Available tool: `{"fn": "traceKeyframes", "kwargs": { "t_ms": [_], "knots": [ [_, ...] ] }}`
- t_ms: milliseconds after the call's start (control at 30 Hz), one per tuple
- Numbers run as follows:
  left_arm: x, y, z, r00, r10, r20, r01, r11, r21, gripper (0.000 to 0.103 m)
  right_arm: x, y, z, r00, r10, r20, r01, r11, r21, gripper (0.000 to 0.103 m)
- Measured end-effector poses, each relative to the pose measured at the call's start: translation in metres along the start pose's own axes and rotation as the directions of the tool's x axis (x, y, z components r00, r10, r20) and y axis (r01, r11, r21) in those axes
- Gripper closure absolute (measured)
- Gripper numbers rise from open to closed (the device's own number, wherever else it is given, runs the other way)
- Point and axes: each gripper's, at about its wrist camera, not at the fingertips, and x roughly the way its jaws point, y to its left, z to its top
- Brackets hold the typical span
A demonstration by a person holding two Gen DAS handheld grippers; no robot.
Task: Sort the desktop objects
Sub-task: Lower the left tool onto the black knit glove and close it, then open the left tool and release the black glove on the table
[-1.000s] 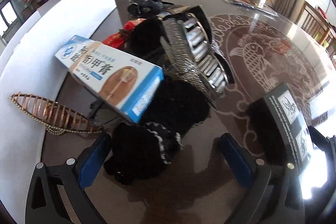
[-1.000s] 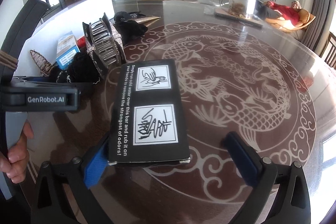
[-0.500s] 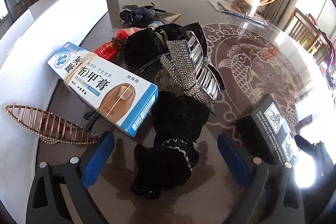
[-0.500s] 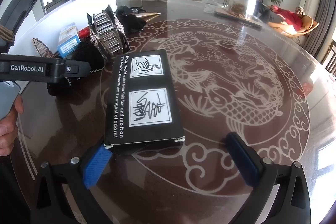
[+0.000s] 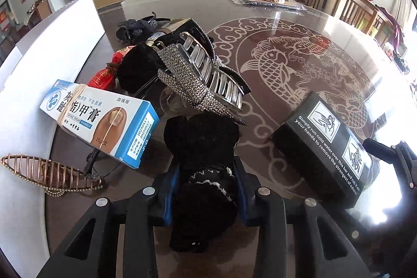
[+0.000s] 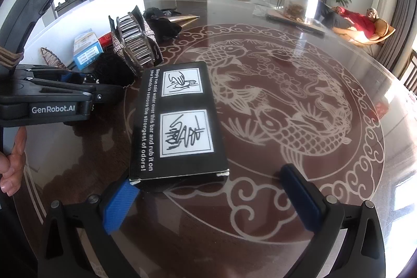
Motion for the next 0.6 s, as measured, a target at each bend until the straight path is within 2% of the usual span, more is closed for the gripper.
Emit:
{"fn": "traceKeyframes", "kwargs": {
  "t_ms": [200,433,500,567,600],
  "knots": [
    [-0.012,-0.014,-0.019,1.0,-0.016,-0.026,0.018,0.998,0.054,0.066,0.0,0.0,0.0,1.0,0.0,0.0,0.0,1.0,0.0,0.0],
    [-0.013,-0.016,-0.023,0.999,-0.02,-0.042,0.021,0.999,0.036,0.062,0.0,0.0,0.0,1.0,0.0,0.0,0.0,1.0,0.0,0.0],
    [-0.013,-0.016,-0.024,0.999,-0.005,-0.045,0.007,0.999,0.042,0.052,0.0,0.0,0.0,1.0,0.0,0.0,0.0,1.0,0.0,0.0],
    [-0.011,-0.012,-0.023,0.999,0.016,-0.05,-0.015,1.0,0.018,0.037,0.0,0.0,0.0,1.0,0.0,0.0,0.0,1.0,0.0,0.0],
    [-0.009,-0.008,-0.022,0.998,0.009,-0.058,-0.009,1.0,-0.004,0.035,0.0,0.0,0.0,1.0,0.0,0.0,0.0,1.0,0.0,0.0]
  ]
}}
